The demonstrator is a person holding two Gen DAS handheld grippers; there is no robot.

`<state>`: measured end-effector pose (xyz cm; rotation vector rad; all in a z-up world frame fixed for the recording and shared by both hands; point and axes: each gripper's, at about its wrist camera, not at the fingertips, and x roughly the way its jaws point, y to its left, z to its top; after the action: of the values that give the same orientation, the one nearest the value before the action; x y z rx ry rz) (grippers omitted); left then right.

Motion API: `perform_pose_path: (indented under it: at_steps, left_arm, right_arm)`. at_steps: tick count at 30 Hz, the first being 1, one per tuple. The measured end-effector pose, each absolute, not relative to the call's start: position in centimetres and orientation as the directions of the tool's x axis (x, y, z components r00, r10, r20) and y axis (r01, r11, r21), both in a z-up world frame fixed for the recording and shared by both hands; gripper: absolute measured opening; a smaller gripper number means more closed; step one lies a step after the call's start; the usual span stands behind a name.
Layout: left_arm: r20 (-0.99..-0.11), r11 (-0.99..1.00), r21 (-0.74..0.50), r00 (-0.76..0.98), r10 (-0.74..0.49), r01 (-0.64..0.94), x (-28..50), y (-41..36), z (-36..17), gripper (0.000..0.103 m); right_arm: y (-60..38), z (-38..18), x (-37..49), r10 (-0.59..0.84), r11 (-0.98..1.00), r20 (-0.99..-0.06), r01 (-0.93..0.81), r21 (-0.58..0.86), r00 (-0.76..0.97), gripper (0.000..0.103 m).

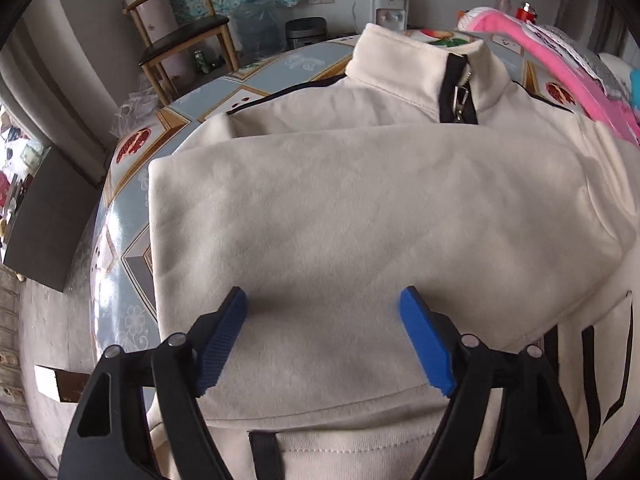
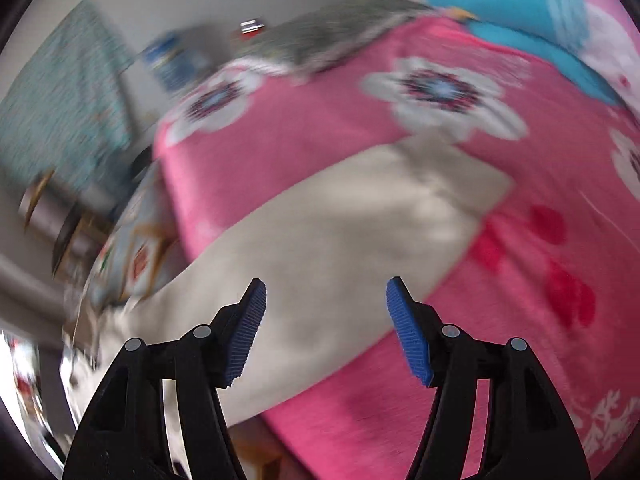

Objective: Fold large clothes

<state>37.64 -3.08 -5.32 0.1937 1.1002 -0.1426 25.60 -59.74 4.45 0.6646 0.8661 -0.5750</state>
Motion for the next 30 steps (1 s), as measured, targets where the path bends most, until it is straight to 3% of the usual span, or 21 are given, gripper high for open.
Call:
perform_pose_path:
  at_steps: [4, 7, 16, 30]
  left_arm:
    - [-0.893, 0.977, 0.077, 0.449, -0.022, 0.201, 37.9, -2.8, -5.4, 0.083]
    - [-0.893, 0.976, 0.085, 0.451, -0.014, 0.200, 37.9, -2.8, -5.4, 0.084]
    - [-0.892, 0.975, 0.108, 0.453, 0.009, 0.193, 37.9, -3.2, -5.3, 0.086]
    - [-0.890, 0.977, 0.102, 0.456, 0.005, 0.189, 37.7, -3.2, -5.3, 0.086]
  right_arm:
    - [-65.4, 2.3, 24.1, -0.233, 0.504, -0.855, 0.809, 0.302, 0.464, 0.061]
    - [-67.5, 0.4, 24.0, -0.244, 0.443, -0.874, 0.850, 0.285, 0.420, 0.054]
    - [-67.3, -1.4, 25.0, -0.267, 0.478, -0.882, 0.848, 0.229, 0.388, 0.008]
    - [-58.1, 12.1, 27.0, -0.342, 0.767, -0.674, 0.609, 0.203, 0.655, 0.005]
